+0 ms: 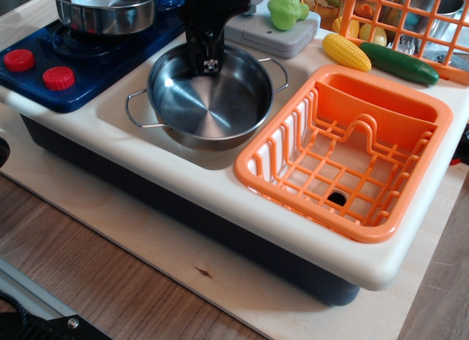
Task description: Put pan from sink into drying rack
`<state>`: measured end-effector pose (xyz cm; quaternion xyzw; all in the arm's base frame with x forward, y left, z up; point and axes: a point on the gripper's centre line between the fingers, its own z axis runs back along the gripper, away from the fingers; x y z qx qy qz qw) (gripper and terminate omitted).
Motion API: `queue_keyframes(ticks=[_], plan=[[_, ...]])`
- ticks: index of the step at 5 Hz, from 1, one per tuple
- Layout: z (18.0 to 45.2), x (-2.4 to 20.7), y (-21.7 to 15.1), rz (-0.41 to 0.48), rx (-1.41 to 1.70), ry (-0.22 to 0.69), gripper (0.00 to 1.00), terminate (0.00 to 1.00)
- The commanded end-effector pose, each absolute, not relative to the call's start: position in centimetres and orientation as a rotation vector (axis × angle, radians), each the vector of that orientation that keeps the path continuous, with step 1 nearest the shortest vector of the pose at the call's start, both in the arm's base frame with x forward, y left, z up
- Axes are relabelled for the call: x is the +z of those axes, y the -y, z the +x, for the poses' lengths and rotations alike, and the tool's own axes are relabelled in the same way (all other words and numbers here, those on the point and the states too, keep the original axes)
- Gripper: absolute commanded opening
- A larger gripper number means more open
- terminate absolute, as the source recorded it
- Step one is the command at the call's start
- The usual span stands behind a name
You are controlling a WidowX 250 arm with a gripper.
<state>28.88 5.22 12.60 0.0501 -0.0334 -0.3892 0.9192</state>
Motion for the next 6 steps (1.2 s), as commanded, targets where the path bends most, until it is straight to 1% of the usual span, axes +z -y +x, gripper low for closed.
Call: queue_keyframes(ticks=[1,2,3,4,5,6], plan=[[29.0,17.3,-3.1,0.137,-0.773,0.131,0.0,0.0],[29.6,17.6,-0.9,0.078,-0.749,0.134,0.0,0.0],[30.5,17.0,1.0,0.043,-0.753,0.154,0.0,0.0],[30.8,16.5,3.0,0.046,-0.732,0.153,0.0,0.0],[30.3,15.3,4.4,0.047,-0.67,0.164,0.0,0.0],[29.7,14.3,5.6,0.071,-0.53,0.146,1.0,0.0]])
